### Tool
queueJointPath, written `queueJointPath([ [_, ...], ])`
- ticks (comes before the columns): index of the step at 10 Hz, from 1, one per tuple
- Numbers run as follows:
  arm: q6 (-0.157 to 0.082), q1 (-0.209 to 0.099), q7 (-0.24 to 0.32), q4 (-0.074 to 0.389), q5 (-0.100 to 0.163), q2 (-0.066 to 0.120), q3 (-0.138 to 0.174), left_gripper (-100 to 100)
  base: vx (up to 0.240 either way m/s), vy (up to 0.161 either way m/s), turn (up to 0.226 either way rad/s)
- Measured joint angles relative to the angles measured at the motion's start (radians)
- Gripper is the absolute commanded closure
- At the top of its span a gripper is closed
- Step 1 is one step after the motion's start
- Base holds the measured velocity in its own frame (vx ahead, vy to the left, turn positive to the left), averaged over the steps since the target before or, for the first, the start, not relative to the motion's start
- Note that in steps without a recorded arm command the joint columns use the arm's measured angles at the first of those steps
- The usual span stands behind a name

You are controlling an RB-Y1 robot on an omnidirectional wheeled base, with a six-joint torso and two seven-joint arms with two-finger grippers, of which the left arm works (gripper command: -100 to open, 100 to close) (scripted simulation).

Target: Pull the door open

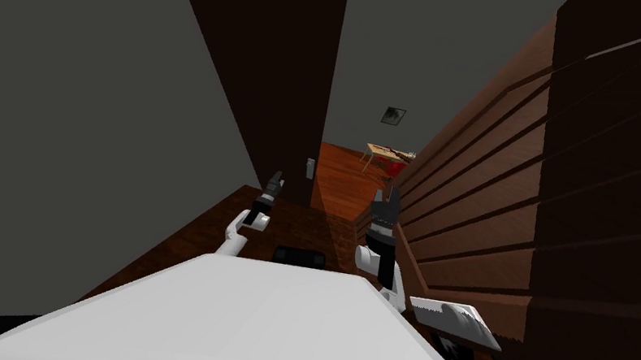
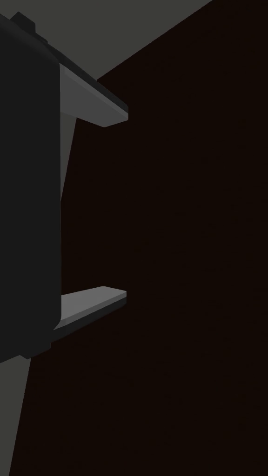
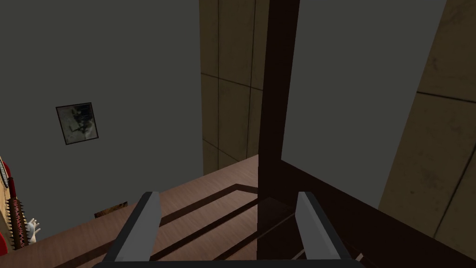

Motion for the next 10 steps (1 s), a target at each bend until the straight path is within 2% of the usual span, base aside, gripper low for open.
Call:
queueJointPath([
  [2,0.006,-0.027,0.017,0.053,0.001,0.009,0.001,-100,0.092,-0.041,-0.013],
  [5,0.021,-0.051,0.036,0.107,-0.001,0.013,-0.005,-100,0.114,-0.045,-0.013],
  [8,0.03,-0.092,0.053,0.181,-0.002,0.014,-0.005,-100,0.111,-0.036,-0.015],
  [10,0.043,-0.117,0.069,0.228,-0.003,0.018,-0.008,-100,0.122,-0.052,-0.014],
])
